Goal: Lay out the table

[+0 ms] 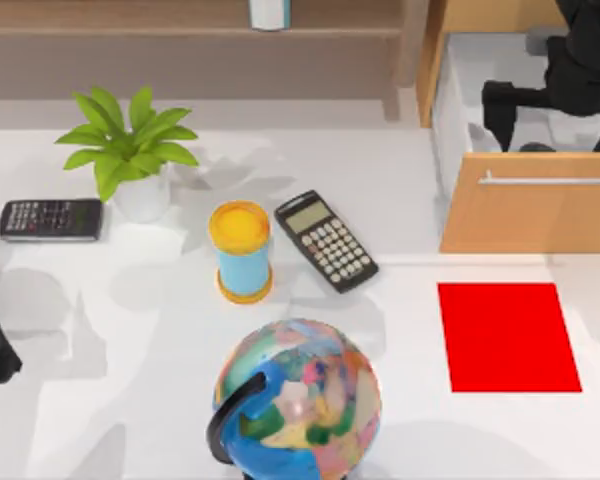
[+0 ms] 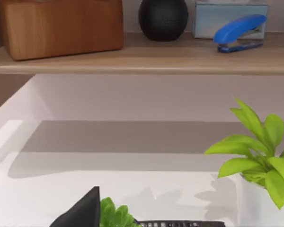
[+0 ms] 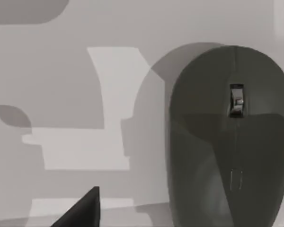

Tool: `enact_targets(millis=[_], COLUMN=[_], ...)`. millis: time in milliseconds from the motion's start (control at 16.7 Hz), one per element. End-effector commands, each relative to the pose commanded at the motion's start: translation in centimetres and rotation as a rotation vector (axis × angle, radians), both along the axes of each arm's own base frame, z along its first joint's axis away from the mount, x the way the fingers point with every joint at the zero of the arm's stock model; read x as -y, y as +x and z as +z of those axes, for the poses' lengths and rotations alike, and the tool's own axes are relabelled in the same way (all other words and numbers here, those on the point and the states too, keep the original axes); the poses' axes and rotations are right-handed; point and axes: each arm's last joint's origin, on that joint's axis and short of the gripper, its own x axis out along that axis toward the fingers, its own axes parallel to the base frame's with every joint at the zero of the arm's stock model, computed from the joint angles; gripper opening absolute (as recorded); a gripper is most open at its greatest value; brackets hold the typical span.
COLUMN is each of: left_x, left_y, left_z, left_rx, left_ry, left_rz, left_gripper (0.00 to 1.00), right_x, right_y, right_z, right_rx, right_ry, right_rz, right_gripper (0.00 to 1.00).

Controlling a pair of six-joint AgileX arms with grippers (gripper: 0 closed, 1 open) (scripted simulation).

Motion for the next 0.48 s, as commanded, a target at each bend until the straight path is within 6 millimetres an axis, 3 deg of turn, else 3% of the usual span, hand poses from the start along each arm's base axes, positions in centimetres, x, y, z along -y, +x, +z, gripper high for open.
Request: enact_targets(millis=[480], left_x=[0.0], left_y=[0.0], left_z=[0.0], left_rx=[0.0], left_ry=[0.0], left_rz=[0.0], left_gripper=[1.0], right_x=[0.14], right_y=[-0.14], right_z=[-0.31], right_rx=[0.001], right_ry=[0.0], right_rz=[0.0], right_gripper=[1.0])
